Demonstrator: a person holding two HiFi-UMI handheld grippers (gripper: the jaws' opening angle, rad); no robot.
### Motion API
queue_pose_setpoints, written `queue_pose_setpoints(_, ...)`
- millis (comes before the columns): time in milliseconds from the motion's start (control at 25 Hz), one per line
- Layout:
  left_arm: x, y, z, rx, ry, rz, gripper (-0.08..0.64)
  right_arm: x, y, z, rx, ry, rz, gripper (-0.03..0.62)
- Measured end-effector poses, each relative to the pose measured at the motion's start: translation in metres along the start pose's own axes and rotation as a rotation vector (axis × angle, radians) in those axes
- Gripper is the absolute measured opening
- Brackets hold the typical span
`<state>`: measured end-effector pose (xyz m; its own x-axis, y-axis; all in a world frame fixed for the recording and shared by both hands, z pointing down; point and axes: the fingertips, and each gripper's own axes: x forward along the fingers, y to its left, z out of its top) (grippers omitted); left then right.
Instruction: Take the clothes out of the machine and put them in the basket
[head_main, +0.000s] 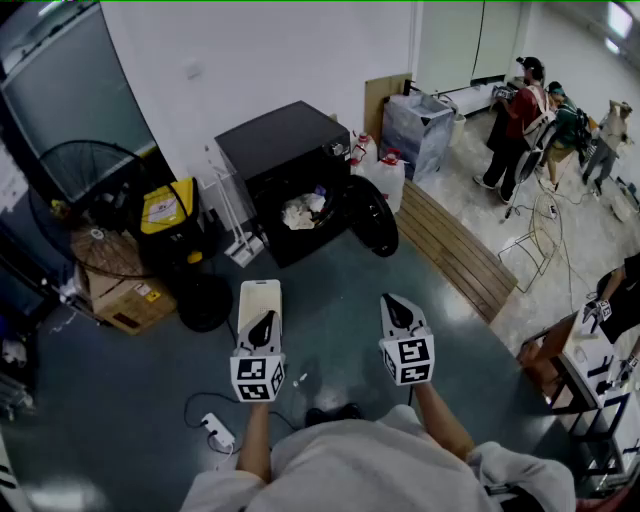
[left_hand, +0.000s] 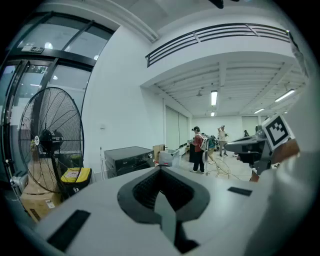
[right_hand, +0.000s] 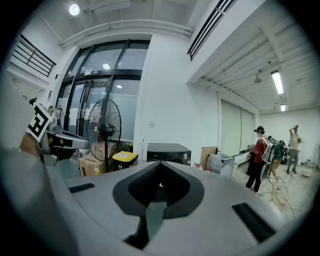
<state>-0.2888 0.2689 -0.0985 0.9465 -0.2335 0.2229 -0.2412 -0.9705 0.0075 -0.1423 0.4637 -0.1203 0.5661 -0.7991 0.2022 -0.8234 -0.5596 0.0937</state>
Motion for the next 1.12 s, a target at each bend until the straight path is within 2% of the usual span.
queue_pose_setpoints(760,0.012,-0.046,0.001,0.020,0.006,0.013,0.018,-0.008,-0.034,-0.019,0.009,0.004,0.042,0.023)
queue_pose_setpoints(1120,0.039,-0.038,-0.004,0.008,0.011,0.011,0.018,0.016,-0.038,-0.027,0.004,0.022,0.052,0.023)
